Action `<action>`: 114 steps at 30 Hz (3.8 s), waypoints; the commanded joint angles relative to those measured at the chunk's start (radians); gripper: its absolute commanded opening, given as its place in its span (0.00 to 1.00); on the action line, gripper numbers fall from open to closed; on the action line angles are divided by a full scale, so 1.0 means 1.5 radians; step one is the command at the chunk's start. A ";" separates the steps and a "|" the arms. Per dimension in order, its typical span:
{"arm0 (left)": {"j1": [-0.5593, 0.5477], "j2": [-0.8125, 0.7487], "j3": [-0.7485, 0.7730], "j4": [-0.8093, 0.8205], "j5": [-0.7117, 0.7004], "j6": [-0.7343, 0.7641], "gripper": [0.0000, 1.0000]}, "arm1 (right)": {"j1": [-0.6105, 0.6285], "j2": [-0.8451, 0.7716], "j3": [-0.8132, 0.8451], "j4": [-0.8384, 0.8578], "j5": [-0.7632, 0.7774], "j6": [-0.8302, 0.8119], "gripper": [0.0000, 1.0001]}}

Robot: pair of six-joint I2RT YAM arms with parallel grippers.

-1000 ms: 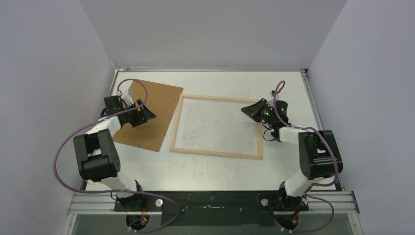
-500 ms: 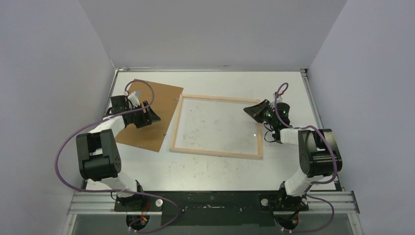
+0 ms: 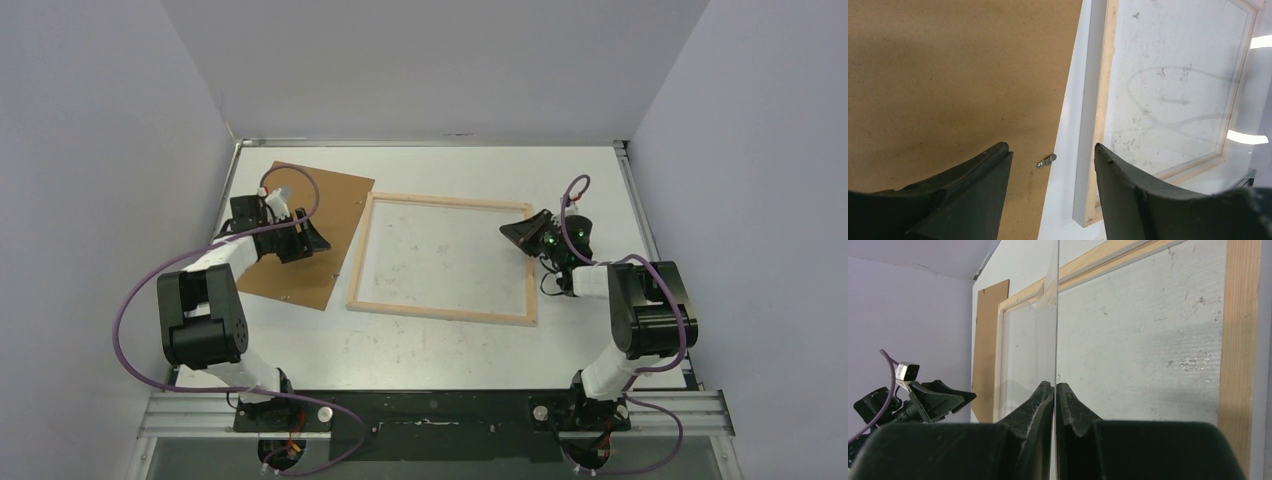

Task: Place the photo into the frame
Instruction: Place the photo frame item in the photo frame.

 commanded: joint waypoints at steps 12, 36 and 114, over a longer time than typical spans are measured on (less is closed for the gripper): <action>-0.016 -0.015 0.034 -0.007 -0.011 0.012 0.59 | -0.022 0.000 -0.010 0.044 0.027 -0.030 0.05; -0.030 -0.010 0.035 -0.003 -0.021 0.017 0.58 | -0.035 0.007 0.011 0.005 -0.016 -0.057 0.05; -0.167 0.118 0.105 -0.040 -0.068 0.100 0.38 | -0.037 0.070 -0.007 0.266 -0.086 0.034 0.05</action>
